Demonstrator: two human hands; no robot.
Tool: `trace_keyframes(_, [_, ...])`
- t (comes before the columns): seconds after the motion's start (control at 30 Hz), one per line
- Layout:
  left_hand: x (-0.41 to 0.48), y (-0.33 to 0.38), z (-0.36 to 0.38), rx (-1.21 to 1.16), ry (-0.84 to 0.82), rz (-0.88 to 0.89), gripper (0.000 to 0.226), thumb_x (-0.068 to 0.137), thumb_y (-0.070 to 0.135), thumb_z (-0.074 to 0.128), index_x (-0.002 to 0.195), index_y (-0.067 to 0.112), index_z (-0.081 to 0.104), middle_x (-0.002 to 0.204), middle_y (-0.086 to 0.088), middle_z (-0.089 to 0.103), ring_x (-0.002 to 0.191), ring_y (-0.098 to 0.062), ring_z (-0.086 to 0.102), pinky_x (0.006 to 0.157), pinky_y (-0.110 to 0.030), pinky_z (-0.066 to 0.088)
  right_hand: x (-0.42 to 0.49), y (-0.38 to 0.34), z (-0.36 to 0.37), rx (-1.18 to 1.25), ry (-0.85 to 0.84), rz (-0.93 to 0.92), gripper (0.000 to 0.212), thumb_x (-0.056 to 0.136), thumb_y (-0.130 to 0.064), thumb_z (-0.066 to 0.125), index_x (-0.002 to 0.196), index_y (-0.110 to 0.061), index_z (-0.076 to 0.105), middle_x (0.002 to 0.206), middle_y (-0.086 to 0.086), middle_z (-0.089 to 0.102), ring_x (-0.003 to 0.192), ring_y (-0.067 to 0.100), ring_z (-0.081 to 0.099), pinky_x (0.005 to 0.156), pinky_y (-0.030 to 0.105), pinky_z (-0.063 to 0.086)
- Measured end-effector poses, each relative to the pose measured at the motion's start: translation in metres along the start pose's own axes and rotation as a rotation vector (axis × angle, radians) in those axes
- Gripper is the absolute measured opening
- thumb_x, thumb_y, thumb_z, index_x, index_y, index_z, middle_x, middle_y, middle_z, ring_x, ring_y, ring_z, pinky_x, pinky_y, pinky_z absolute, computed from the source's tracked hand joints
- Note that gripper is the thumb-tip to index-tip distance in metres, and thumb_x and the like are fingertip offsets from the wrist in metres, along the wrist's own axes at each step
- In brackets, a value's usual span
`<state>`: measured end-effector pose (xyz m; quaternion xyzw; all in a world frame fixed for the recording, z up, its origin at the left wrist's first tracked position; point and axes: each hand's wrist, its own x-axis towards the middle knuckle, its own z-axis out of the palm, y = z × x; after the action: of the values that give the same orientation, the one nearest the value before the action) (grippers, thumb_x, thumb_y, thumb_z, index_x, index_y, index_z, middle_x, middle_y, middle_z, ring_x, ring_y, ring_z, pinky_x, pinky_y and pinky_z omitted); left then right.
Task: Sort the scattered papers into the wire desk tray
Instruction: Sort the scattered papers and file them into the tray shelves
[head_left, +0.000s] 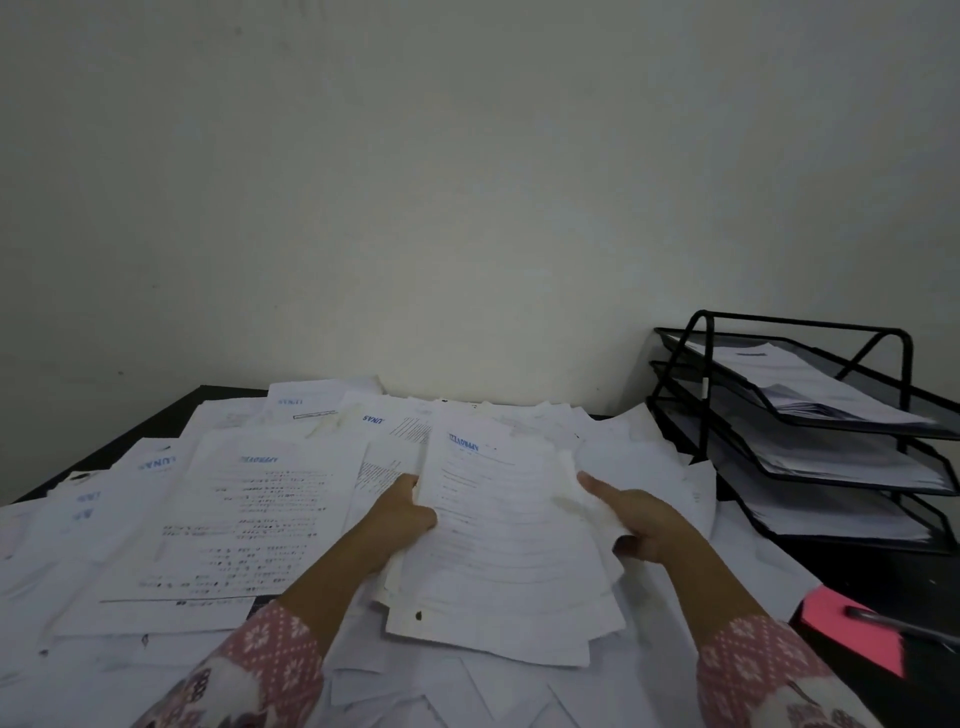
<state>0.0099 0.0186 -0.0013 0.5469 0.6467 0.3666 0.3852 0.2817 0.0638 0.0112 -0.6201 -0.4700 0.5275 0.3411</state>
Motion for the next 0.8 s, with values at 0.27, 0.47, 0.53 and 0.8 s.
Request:
trace_keyframes(0.27, [0.015,0.006,0.008,0.438,0.203,0.03,0.056,0.088,0.04,0.058,0.135,0.011,0.043,0.134,-0.012,0.047,0.123,-0.027,0.043,0.102,-0.033,0.036,-0.012,-0.004,0.014,-0.168,-0.097,-0.236,0.063,0.066,-0.016,0.081,0.122,-0.009,0.055,0.112,0.011,0.065,0.103,0.033,0.062,0.091,0.051,0.051])
trace_keyframes(0.47, [0.025,0.029,-0.001,-0.428,0.12,0.028,0.098,0.066,0.048,0.08,0.139,0.006,0.031,0.126,-0.004,0.052,0.106,-0.019,0.056,0.092,-0.034,0.048,-0.026,-0.028,-0.005,0.049,-0.054,-0.506,0.043,0.078,-0.011,0.073,0.116,-0.022,0.055,0.11,0.002,0.065,0.1,0.018,0.062,0.083,0.032,0.053])
trace_keyframes(0.53, [0.029,0.04,-0.005,-0.56,0.059,0.116,0.097,0.058,0.048,0.085,0.134,0.008,0.043,0.122,-0.005,0.06,0.103,-0.018,0.062,0.086,-0.032,0.053,-0.03,-0.037,-0.01,0.064,-0.005,-0.561,0.039,0.079,-0.011,0.072,0.114,-0.019,0.056,0.106,0.002,0.065,0.096,0.017,0.062,0.078,0.028,0.052])
trace_keyframes(0.8, [0.017,0.1,-0.004,-0.541,0.293,0.493,0.029,0.082,0.021,0.071,0.106,0.019,0.055,0.103,0.0,0.066,0.095,-0.02,0.064,0.083,-0.036,0.054,-0.045,-0.073,-0.018,0.01,0.294,-0.782,0.037,0.085,-0.02,0.068,0.118,-0.014,0.054,0.102,-0.003,0.061,0.092,0.012,0.059,0.074,0.02,0.049])
